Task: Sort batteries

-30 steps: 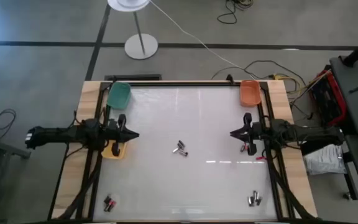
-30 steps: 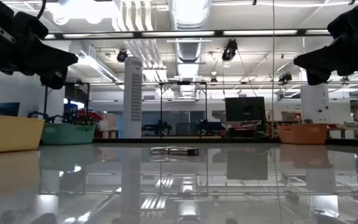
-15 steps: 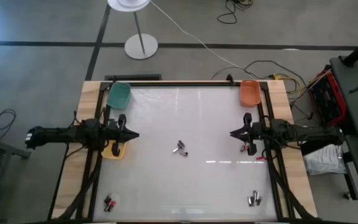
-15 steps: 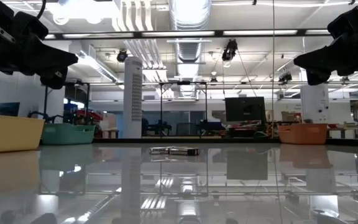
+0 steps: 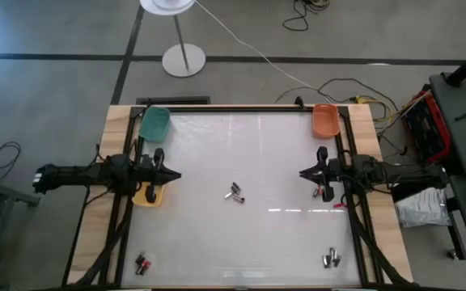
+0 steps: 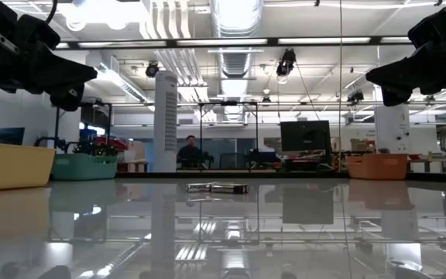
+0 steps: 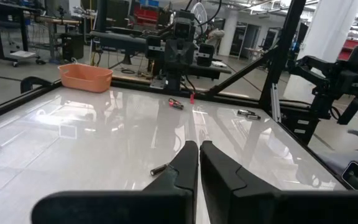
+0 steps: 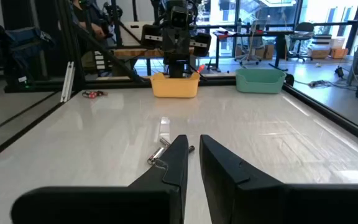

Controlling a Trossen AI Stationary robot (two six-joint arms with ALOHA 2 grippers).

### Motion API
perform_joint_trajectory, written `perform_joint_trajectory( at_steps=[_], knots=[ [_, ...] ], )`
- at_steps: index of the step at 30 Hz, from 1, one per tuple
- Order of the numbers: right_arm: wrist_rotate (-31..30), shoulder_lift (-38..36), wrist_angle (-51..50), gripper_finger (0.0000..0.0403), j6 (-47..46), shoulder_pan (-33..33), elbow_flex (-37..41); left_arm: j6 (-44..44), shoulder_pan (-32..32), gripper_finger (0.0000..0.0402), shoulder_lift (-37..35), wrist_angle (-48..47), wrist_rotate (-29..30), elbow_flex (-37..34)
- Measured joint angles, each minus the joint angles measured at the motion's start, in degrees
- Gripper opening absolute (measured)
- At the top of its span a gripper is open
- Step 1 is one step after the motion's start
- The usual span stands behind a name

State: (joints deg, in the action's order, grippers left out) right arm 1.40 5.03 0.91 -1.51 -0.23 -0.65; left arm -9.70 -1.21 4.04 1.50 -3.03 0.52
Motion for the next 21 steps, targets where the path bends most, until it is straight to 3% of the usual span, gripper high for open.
perform_joint_trajectory(
  at_steps=[14,18,21],
  knots=[
    [0.05,-0.01,0.3,0.0034,-0.08,0.02,0.0,0.0,0.01,0.0,0.01,0.0,-0.02,-0.01],
    [0.23,-0.02,4.53,0.0034,-13.02,-0.02,0.02,-0.01,0.0,0.0,0.01,0.02,-0.01,0.0],
    [-4.43,0.0,10.82,0.0034,-13.64,0.28,0.02,0.0,-0.01,0.0,0.0,0.02,0.0,-0.01]
  ],
)
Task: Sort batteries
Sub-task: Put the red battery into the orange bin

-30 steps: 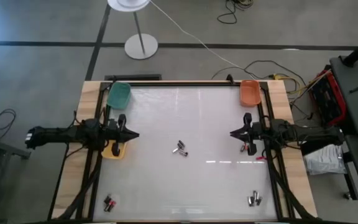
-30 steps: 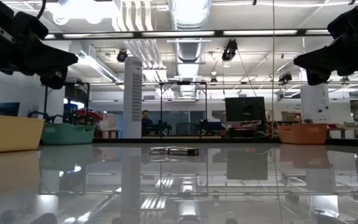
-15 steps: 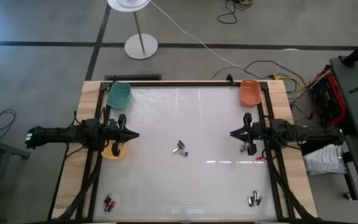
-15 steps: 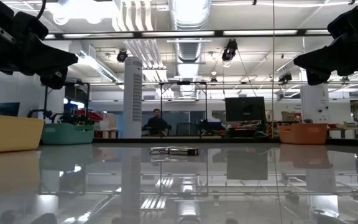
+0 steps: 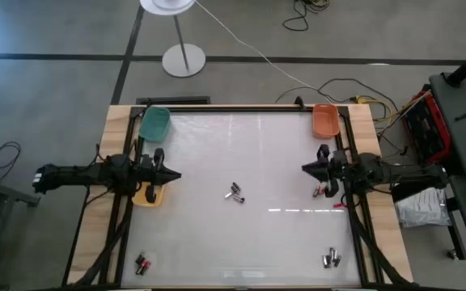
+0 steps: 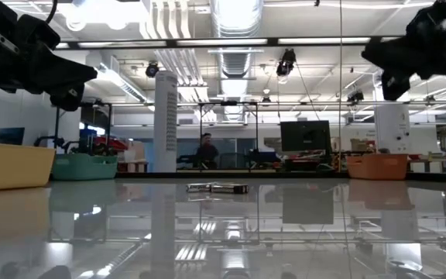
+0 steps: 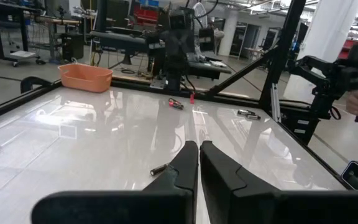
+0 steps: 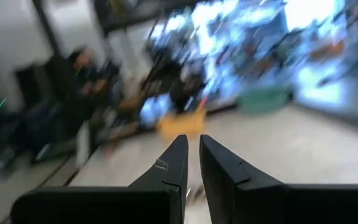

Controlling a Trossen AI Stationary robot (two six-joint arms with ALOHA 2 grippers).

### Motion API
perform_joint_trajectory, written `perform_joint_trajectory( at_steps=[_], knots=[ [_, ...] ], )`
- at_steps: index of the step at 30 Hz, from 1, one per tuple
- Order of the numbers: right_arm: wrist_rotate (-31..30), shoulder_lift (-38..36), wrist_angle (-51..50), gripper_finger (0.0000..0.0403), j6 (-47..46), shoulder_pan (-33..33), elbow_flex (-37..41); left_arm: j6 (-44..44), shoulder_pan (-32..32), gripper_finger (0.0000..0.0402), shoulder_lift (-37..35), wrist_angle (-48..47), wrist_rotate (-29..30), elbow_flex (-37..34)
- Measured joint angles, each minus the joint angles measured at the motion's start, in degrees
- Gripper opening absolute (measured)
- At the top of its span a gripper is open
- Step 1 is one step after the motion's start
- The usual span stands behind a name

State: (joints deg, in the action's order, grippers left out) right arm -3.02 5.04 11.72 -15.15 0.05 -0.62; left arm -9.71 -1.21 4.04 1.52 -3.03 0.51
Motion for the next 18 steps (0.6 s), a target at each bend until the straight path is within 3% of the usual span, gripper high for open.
perform_joint_trajectory(
  at_steps=[3,6,9,12,15,18],
  knots=[
    [-7.73,0.71,5.63,0.0034,-3.51,-0.02,0.0,0.0,0.02,0.0,-0.01,-0.01,0.0,0.0],
    [-8.4,5.25,8.19,0.0034,-8.12,-1.04,0.0,0.0,0.01,0.0,-0.01,-0.01,0.0,0.0],
    [-11.09,14.32,13.64,0.0034,-13.53,-4.01,-0.16,0.01,0.02,0.0,-0.01,0.0,-0.02,0.01],
    [-16.64,25.23,12.27,0.0034,-18.46,-8.58,-4.54,0.0,0.02,0.0,-0.01,0.0,0.0,0.0],
    [-21.29,35.1,2.36,0.0034,-21.79,-11.73,-12.95,0.01,0.0,0.0,-0.01,0.02,0.0,0.02],
    [-20.61,42.52,-18.68,0.0034,-26.14,-12.07,-26.15,0.0,0.0,0.0,-0.01,0.02,0.0,0.01]
  ],
)
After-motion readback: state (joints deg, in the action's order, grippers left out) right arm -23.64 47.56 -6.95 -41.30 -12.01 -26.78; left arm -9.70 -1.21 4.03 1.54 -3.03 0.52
